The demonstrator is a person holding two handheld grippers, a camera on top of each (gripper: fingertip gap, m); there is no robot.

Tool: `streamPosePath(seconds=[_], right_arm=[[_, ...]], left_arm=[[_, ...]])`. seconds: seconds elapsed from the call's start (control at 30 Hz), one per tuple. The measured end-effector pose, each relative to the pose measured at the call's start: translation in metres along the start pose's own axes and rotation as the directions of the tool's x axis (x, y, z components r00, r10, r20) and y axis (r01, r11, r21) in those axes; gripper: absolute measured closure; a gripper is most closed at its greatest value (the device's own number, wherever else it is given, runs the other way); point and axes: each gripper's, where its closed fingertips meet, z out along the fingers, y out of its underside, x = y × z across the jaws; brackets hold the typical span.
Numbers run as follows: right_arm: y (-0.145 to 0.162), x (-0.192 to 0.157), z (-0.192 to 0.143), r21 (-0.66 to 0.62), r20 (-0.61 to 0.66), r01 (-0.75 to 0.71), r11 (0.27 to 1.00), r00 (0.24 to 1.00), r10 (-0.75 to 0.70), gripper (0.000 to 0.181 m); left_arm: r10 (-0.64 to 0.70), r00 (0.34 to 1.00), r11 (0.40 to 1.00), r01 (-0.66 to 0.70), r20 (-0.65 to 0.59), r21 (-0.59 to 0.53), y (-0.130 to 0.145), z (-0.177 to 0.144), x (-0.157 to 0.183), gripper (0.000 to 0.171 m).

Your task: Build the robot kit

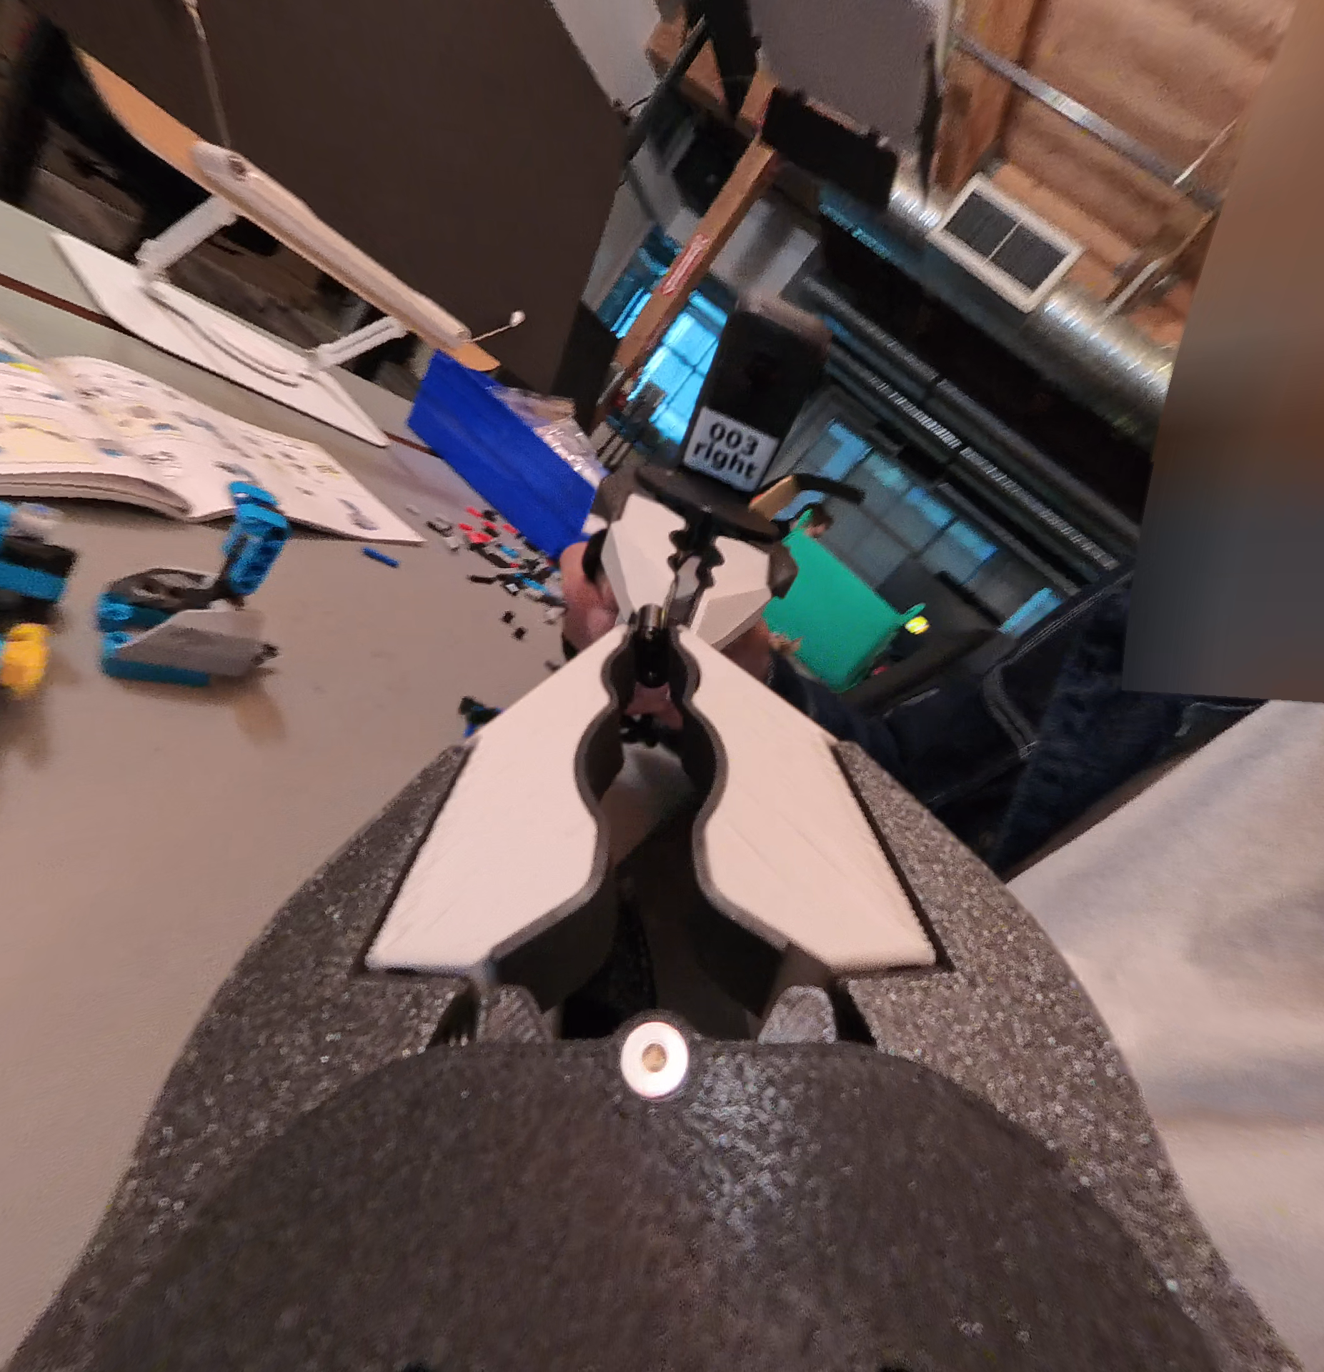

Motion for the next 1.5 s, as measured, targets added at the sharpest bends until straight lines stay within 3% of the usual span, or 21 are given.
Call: streamPosePath(seconds=[0.1,0.23,0.33,0.4,0.5,0.57,0.63,0.73,0.87,1.07,1.23,1.4,1.5], right_arm=[[-0.004,-0.004,-0.017,0.065,0.001,-0.027,0.998,1.0,0.027,0.178],[-0.006,0.001,-0.047,0.146,-0.046,-0.058,0.988,0.997,0.065,0.179],[0.008,0.01,-0.073,0.119,-0.123,-0.063,0.991,0.989,0.078,0.178],[0.03,0.023,-0.095,0.022,-0.235,-0.061,0.998,0.97,0.064,0.177],[0.067,0.042,-0.137,-0.118,-0.428,-0.072,0.99,0.904,0.015,0.177],[0.088,0.045,-0.158,-0.158,-0.509,-0.113,0.981,0.861,0.018,0.177],[0.105,0.046,-0.177,-0.15,-0.594,-0.155,0.977,0.804,0.036,0.177],[0.12,0.039,-0.197,-0.117,-0.671,-0.177,0.977,0.74,0.054,0.177],[0.123,0.031,-0.208,-0.108,-0.7,-0.152,0.982,0.714,0.033,0.177],[0.12,0.028,-0.207,-0.087,-0.676,-0.14,0.986,0.736,0.045,0.177],[0.119,0.026,-0.208,-0.073,-0.668,-0.134,0.988,0.742,0.051,0.177],[0.121,0.025,-0.205,-0.094,-0.661,-0.132,0.987,0.749,0.038,0.177],[0.122,0.025,-0.205,-0.099,-0.66,-0.133,0.986,0.751,0.035,0.177]], left_arm=[[-0.087,0.99,0.995,0.092,-0.107,0.036,-0.003,0.02,0.008,0.164],[-0.15,0.976,0.986,0.16,-0.16,0.054,-0.003,0.052,0.006,0.164],[-0.104,0.988,0.994,0.1,-0.114,-0.038,0.01,0.077,-0.003,0.165],[0.022,1.0,0.982,-0.024,-0.016,-0.188,0.03,0.093,-0.018,0.165],[0.306,0.951,0.844,-0.253,0.038,-0.473,0.066,0.115,-0.038,0.165],[0.498,0.867,0.667,-0.366,0.022,-0.649,0.092,0.126,-0.059,0.165],[0.544,0.837,0.521,-0.398,-0.065,-0.755,0.119,0.134,-0.064,0.165],[0.519,0.838,0.468,-0.444,-0.169,-0.764,0.137,0.15,-0.049,0.165],[0.494,0.84,0.357,-0.433,-0.226,-0.828,0.162,0.147,-0.053,0.164],[0.545,0.8,0.255,-0.442,-0.25,-0.86,0.154,0.131,-0.049,0.147],[0.582,0.764,0.207,-0.469,-0.277,-0.859,0.14,0.126,-0.043,0.148],[0.514,0.856,0.325,-0.253,-0.054,-0.911,0.144,0.137,-0.044,0.152],[0.537,0.843,0.289,-0.231,-0.042,-0.929,0.147,0.137,-0.042,0.151]])
